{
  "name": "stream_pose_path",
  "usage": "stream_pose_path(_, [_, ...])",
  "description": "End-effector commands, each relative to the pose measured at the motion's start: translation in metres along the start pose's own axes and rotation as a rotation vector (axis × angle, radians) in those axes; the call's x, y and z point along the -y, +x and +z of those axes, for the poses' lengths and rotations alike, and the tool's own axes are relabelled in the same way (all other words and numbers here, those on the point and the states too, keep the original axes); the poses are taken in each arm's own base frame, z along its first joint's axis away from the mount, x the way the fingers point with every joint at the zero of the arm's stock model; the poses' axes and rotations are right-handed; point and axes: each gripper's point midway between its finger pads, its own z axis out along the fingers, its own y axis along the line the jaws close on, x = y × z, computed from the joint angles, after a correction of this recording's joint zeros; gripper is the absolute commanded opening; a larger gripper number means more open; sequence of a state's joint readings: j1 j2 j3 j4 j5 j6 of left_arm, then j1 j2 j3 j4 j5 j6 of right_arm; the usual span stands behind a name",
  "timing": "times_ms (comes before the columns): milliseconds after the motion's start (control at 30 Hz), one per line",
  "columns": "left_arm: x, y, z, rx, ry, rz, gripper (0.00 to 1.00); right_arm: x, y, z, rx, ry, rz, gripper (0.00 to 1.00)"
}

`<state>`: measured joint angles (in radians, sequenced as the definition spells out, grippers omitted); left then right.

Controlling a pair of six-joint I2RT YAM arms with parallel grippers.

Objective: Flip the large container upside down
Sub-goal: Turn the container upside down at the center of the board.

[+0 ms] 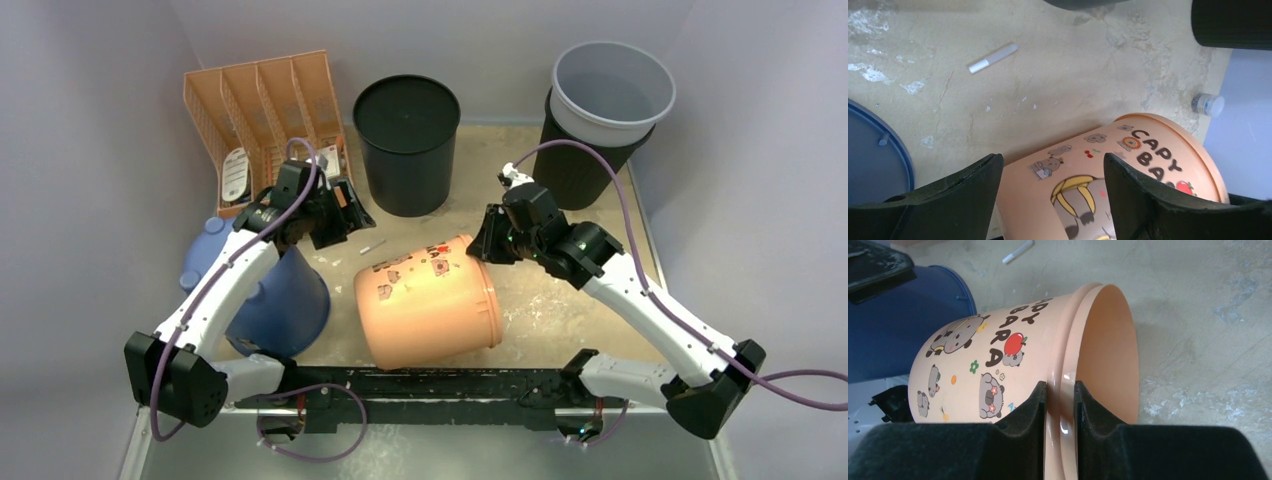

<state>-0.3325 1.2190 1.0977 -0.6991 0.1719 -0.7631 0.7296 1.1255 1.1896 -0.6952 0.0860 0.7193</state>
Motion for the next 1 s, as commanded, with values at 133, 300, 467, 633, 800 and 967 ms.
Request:
stream_pose_path(133, [0.024,-0.02,-0.033,0.066,0.063,-0.002,0.74,0.065,-0.011,0.006,0.062,0.116,0.063,0.11])
stream_pose_path(300, [0.053,-0.014,-0.03,0.034,0.235,-0.1,0.74,0.073,-0.007,0.017,0.05,0.123,0.079,0.11])
stream_pose_path(467, [0.058,0.004,-0.03,-0.009,0.334,-0.101,0.74,0.072,0.0,0.03,0.04,0.08,0.106,0.11])
stream_pose_path(633, [0.055,0.017,-0.041,-0.019,0.361,-0.09,0.74,0.079,0.007,0.042,0.012,0.071,0.123,0.11])
stream_pose_path(800, [0.045,0.045,-0.035,-0.112,0.353,-0.154,0.75,0.081,0.001,0.047,0.01,0.074,0.119,0.11])
stream_pose_path(967, [0.043,0.06,-0.044,-0.164,0.343,-0.204,0.75,0.084,-0.002,0.046,0.018,0.081,0.131,0.1])
